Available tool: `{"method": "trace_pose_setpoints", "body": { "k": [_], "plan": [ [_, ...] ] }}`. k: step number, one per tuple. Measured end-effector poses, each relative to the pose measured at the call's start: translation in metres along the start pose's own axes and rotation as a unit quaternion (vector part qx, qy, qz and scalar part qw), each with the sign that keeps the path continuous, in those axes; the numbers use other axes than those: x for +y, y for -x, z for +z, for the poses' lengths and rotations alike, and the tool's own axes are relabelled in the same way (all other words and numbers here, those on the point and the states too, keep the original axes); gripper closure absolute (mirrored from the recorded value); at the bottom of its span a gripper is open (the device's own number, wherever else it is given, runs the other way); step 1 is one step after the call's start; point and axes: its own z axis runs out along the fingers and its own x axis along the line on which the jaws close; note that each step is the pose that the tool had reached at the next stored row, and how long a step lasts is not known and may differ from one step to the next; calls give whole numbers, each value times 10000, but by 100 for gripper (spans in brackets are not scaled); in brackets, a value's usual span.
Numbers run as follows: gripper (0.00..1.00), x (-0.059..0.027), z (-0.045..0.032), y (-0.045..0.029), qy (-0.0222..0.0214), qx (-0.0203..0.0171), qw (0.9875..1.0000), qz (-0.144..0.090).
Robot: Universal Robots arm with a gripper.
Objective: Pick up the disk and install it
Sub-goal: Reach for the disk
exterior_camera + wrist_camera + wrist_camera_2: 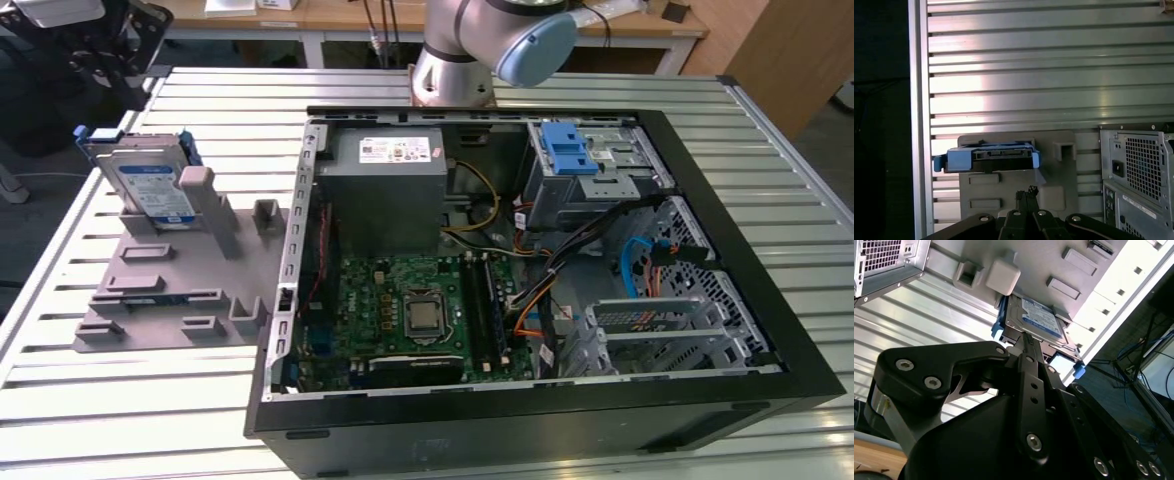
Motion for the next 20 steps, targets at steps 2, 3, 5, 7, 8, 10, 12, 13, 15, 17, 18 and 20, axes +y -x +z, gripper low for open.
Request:
{"method": "trace_pose_setpoints", "body": {
  "k": [2, 3, 5, 7, 8, 10, 12, 13, 15, 17, 18, 20],
  "plan": [
    [89, 1, 0, -13, 0, 0, 10000, 0],
    [89, 1, 1, -19, 0, 0, 10000, 0],
    [89, 1, 1, -32, 0, 0, 10000, 0],
    [89, 2, 2, -46, 0, 0, 10000, 0],
    [89, 2, 2, -52, 0, 0, 10000, 0],
    [89, 3, 3, -65, 0, 0, 10000, 0],
    [89, 4, 4, -79, 0, 0, 10000, 0],
    [89, 4, 4, -87, 0, 0, 10000, 0],
    [89, 5, 5, -102, 0, 0, 10000, 0],
    [89, 5, 7, -120, 0, 0, 10000, 0],
    [89, 5, 8, -129, 0, 0, 10000, 0],
    [89, 4, 10, -149, 0, 0, 10000, 0]
  ]
}}
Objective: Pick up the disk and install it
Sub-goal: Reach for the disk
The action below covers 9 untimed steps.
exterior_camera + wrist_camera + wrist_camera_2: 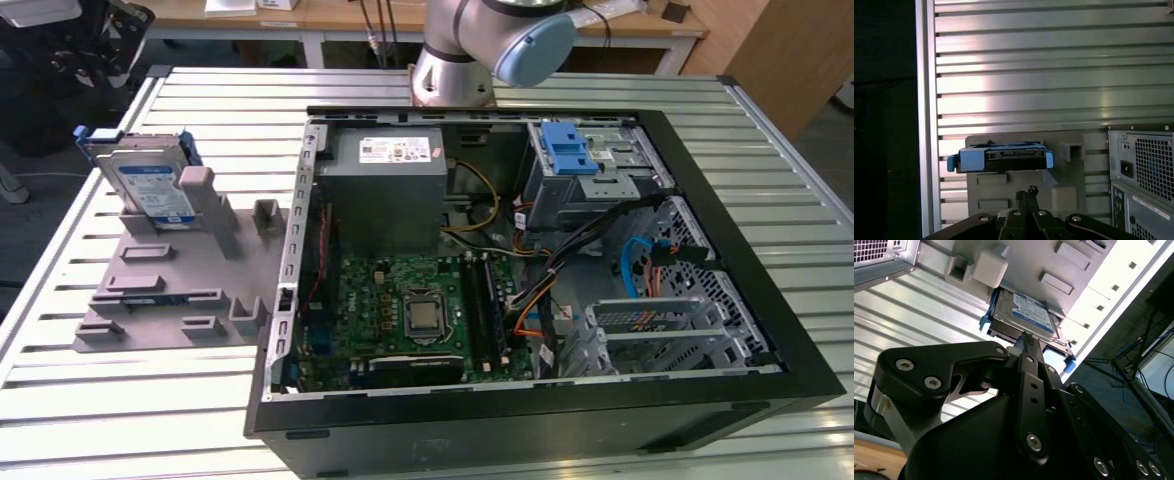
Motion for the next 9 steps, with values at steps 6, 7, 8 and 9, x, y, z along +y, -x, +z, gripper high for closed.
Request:
{"method": "trace_pose_setpoints", "body": {
  "k": [6, 7, 8, 9],
  "plan": [
    [89, 0, 5, -54, 0, 0, 10000, 0],
    [89, 0, 6, -65, 0, 1, 10000, 0],
    [89, 1, 7, -74, 0, 0, 10000, 0],
    [89, 1, 8, -83, 0, 0, 10000, 0]
  ]
}}
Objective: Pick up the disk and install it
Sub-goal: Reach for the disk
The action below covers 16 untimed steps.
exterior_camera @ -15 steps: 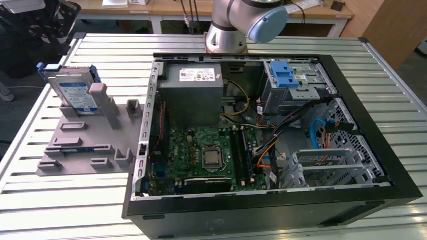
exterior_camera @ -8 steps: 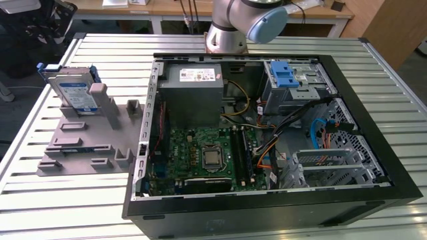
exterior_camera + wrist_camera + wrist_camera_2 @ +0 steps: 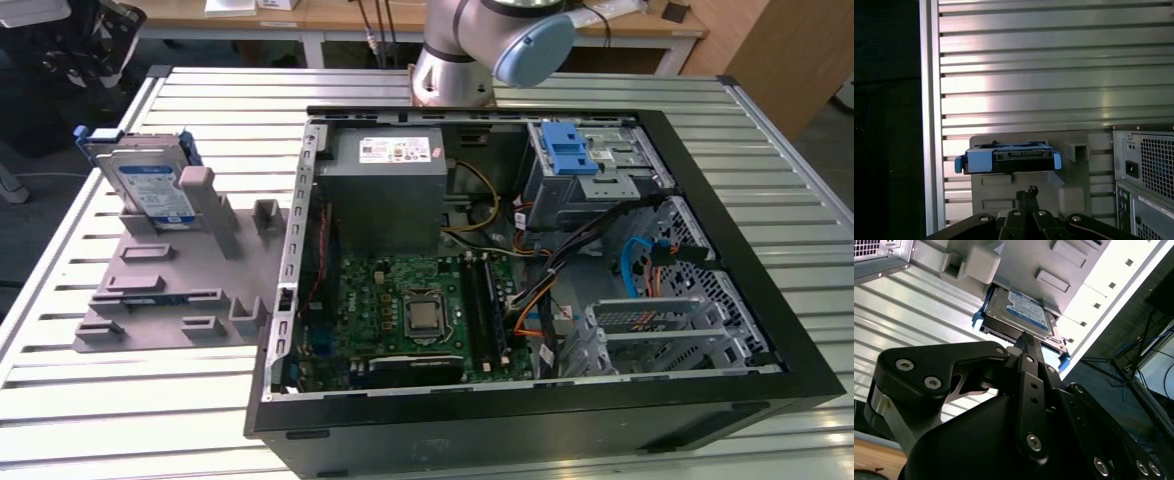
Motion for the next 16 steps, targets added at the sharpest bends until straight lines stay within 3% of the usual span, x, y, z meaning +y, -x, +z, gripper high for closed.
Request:
{"method": "trace_pose_setpoints", "body": {
  "k": [16],
  "plan": [
    [89, 0, 18, -166, 0, 0, 10000, 0]
  ]
}}
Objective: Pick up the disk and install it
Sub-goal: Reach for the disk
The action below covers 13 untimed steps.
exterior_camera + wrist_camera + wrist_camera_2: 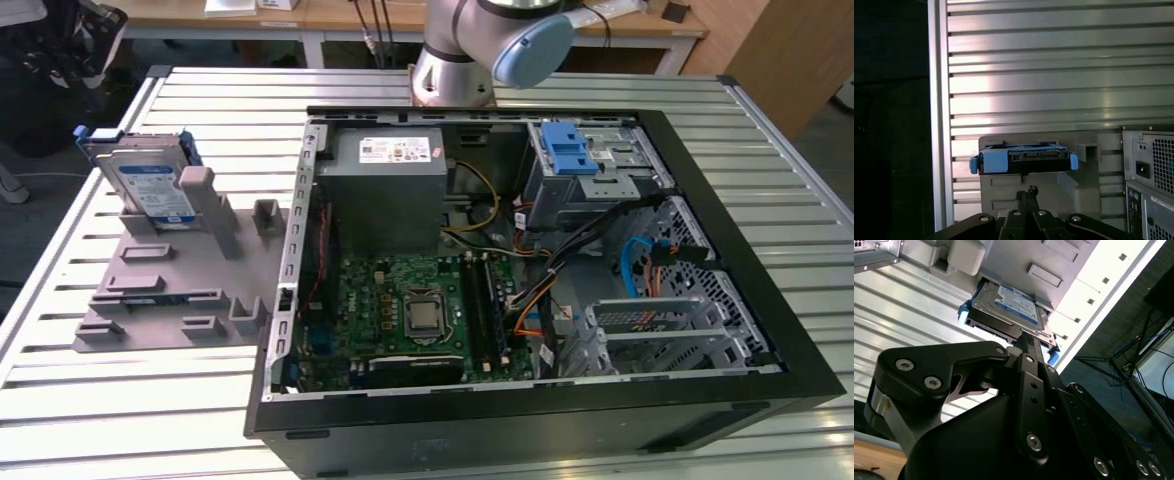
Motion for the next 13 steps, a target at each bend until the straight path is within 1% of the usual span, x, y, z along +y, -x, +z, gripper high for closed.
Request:
{"method": "trace_pose_setpoints", "body": {
  "k": [7, 13],
  "plan": [
    [89, 19, 16, -114, 0, 0, 10000, 0],
    [89, 26, 23, -173, 0, 0, 10000, 0]
  ]
}}
